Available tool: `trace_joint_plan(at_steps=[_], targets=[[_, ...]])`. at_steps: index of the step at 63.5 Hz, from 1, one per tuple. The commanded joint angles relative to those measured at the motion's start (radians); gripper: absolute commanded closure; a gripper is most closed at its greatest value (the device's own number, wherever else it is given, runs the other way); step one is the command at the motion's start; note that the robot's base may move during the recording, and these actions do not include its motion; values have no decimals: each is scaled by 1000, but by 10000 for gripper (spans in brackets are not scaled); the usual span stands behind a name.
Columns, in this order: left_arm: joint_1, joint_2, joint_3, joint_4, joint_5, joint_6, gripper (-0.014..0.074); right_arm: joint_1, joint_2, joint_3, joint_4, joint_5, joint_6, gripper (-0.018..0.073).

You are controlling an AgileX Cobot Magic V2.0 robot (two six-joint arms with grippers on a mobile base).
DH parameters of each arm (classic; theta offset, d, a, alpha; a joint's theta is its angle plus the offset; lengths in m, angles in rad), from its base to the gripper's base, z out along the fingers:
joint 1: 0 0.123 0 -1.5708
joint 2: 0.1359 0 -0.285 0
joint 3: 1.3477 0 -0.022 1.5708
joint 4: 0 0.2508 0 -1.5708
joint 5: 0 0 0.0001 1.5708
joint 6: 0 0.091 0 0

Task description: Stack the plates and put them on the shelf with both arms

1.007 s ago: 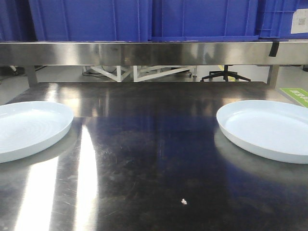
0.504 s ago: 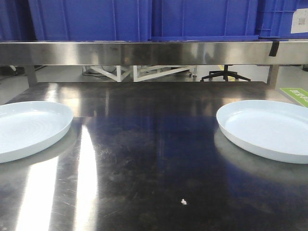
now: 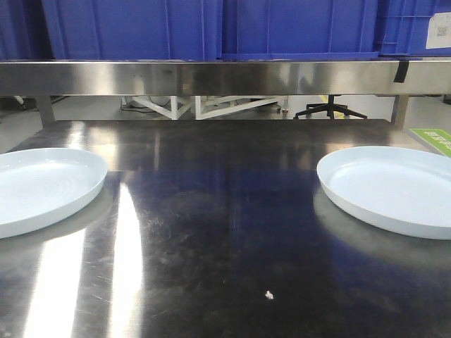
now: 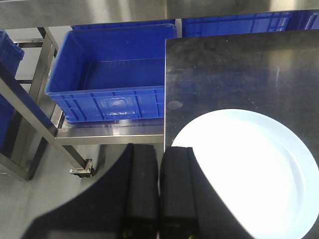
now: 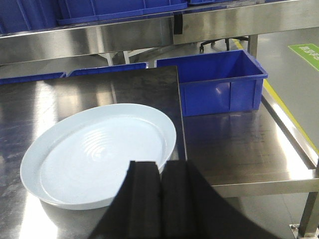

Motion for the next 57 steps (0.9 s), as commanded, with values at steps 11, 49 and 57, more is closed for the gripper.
trace_joint_plan(at_steps=[11, 49, 57], targets=[[0, -5, -38, -1, -54, -2, 507, -5, -18, -2, -11, -84, -5, 512], [0, 20, -38, 37, -36, -2, 507, -13, -18, -3, -175, -422, 12, 512], [0, 20, -38, 37, -32, -2, 507, -13, -9, -66, -156, -318, 111, 512]])
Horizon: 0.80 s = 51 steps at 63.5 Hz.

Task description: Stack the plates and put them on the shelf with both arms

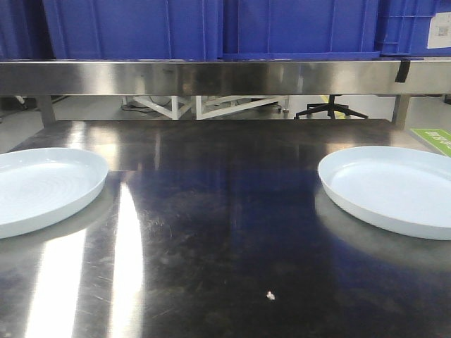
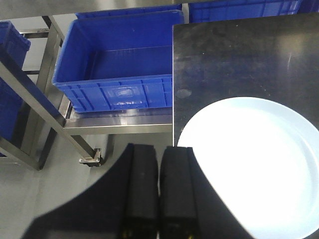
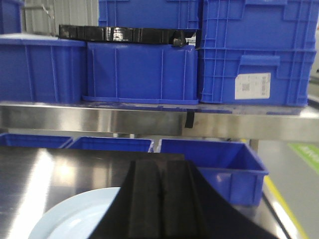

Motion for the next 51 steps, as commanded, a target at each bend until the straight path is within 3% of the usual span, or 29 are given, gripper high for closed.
trace_joint_plan(at_steps=[1, 10, 24, 34, 51], targets=[[0, -3, -38, 13, -53, -2, 507, -5, -3, -82, 17, -8, 67, 512], [0, -3, -38, 8, -53, -2, 507, -5, 124, -260, 69, 278, 166, 512], [0, -3, -38, -19, -47, -2, 507, -4, 506, -530, 71, 463, 163, 512], [0, -3, -38, -26, -47, -2, 507, -4, 732, -660, 77, 495, 163, 512], [0, -3, -38, -28, -45, -2, 507, -4, 856, -696, 86, 507, 163, 512]])
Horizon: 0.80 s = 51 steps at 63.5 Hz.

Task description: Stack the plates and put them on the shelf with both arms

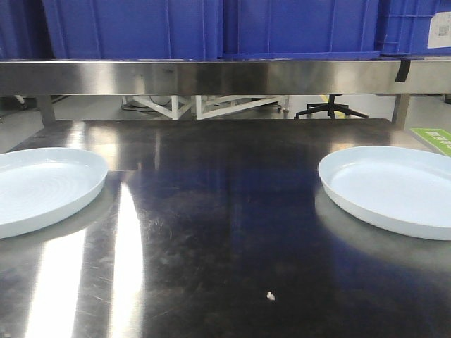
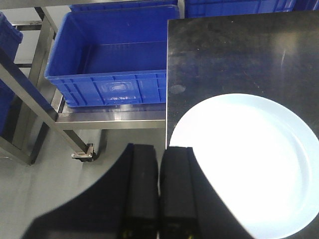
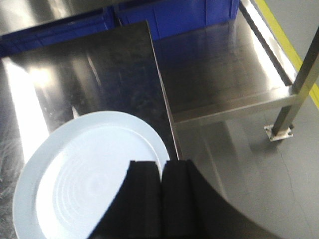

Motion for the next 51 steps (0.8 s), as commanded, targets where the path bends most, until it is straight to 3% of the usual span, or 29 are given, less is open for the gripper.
trace_joint_plan(at_steps=[1, 17, 23, 26, 35, 51], targets=[[0, -3, -38, 1, -59, -2, 507, -4, 14, -40, 2, -48, 0, 512], [0, -3, -38, 1, -59, -2, 507, -4, 33, -42, 3, -31, -26, 500], [0, -3, -38, 7, -59, -2, 507, -4, 48, -42, 3, 9, -112, 403], [0, -3, -38, 7, -61, -2, 507, -4, 55, -42, 3, 17, -143, 295], [0, -3, -38, -12, -59, -4, 507, -4, 73, -42, 3, 6, -145, 67], [0, -3, -38, -18, -59, -10, 496, -4, 116, -42, 6, 14, -144, 51]])
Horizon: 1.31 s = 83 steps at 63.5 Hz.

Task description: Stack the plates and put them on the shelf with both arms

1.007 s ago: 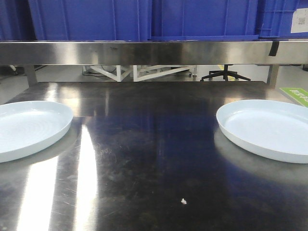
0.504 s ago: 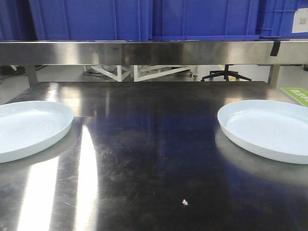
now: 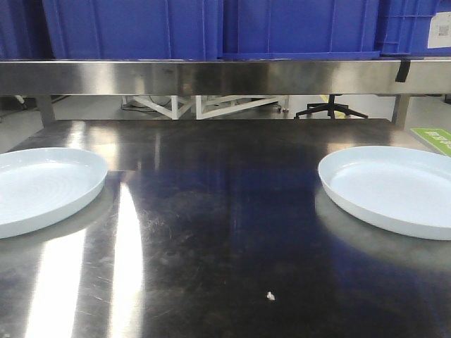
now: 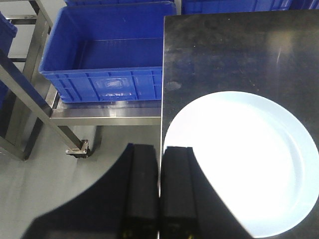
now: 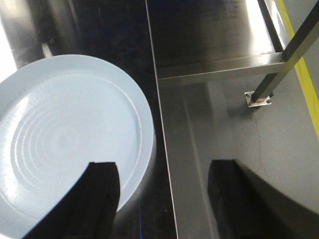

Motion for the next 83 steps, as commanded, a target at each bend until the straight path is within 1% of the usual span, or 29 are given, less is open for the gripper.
trace_joint_plan(at_steps=[1, 5, 7, 13, 16, 18, 22, 27, 36, 42, 53, 73, 83], targets=[[0, -3, -38, 7, -67, -10, 487, -4, 1, -36, -5, -54, -10, 51], [0, 2, -38, 16, -67, -10, 412, -4, 3, -36, -4, -57, -10, 51], [0, 6, -38, 19, -67, -10, 359, -4, 3, -36, -4, -58, -10, 51], [0, 47, -38, 23, -59, -15, 133, -4, 3, -36, -3, -66, -10, 51], [0, 85, -38, 23, -45, -30, 61, -4, 3, -36, -3, -67, -10, 51], [0, 109, -38, 25, -36, -48, 41, -4, 3, -36, -3, -69, -10, 51], [0, 159, -38, 29, -25, -86, 38, -4, 3, -36, -3, -69, -10, 51], [0, 241, -38, 31, -27, -108, 38, -4, 3, -36, 0, -69, -10, 51], [0, 365, -38, 31, -70, -125, 38, -4, 3, -36, 3, -69, -10, 51], [0, 431, -38, 31, -104, -166, 37, -4, 3, -36, 3, -69, -10, 51], [4, 500, -38, 31, -157, -169, 38, -4, 3, -36, 3, -69, -10, 51], [77, 553, -38, 28, -191, -172, 38, -4, 3, -36, 5, -69, -10, 51], [82, 576, -38, 29, -227, -172, 38, -4, 3, -36, 6, -69, -10, 51]])
